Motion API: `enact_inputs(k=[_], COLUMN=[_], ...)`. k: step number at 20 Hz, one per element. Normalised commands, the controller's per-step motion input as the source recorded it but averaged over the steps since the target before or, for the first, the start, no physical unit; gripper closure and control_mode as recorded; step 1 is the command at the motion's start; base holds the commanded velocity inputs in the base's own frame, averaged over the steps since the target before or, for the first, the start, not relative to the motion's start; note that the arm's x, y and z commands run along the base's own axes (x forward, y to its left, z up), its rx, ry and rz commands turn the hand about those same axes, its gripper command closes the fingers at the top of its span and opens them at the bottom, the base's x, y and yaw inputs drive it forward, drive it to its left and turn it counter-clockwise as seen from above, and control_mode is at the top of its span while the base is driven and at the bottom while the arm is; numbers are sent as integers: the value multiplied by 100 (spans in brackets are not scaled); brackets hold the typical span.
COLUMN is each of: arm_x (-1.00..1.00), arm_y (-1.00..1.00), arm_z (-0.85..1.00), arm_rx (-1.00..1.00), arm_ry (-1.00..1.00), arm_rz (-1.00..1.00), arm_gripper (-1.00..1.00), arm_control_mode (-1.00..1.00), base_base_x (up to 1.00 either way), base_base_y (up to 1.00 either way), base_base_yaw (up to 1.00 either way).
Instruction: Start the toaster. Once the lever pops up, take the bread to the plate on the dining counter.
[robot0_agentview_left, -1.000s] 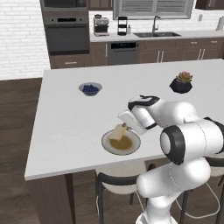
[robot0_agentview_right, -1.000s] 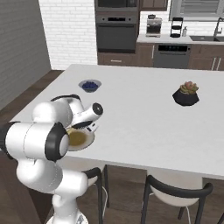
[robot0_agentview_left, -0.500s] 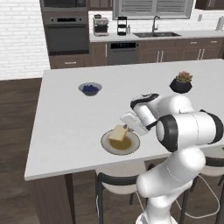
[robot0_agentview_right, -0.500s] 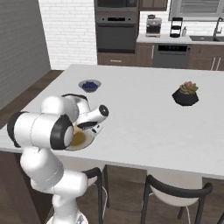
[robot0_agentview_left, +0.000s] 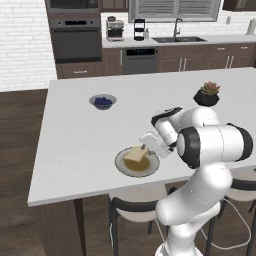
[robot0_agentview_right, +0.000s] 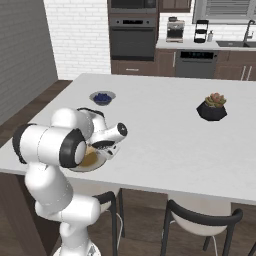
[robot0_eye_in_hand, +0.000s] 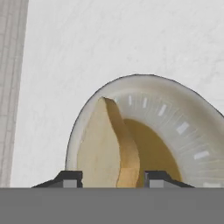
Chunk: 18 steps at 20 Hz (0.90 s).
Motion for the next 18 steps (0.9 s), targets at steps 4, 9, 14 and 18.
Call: enact_inputs(k=[4,9,14,18], arm_x=[-59,-58,-2,19], arm_y=[3,0,-6,0], arm_z=[0,22,47,29], arm_rx=[-1,0,-1,-8], arm_ry=[0,-4,1,12], arm_rz=[0,0,-4,-7], arm_gripper=[-100,-100,-100,-100], arm_control_mode=[-100,-100,-100,-100], base_base_x=[0,0,0,0], base_base_y=[0,0,0,0], base_base_yaw=[0,0,0,0])
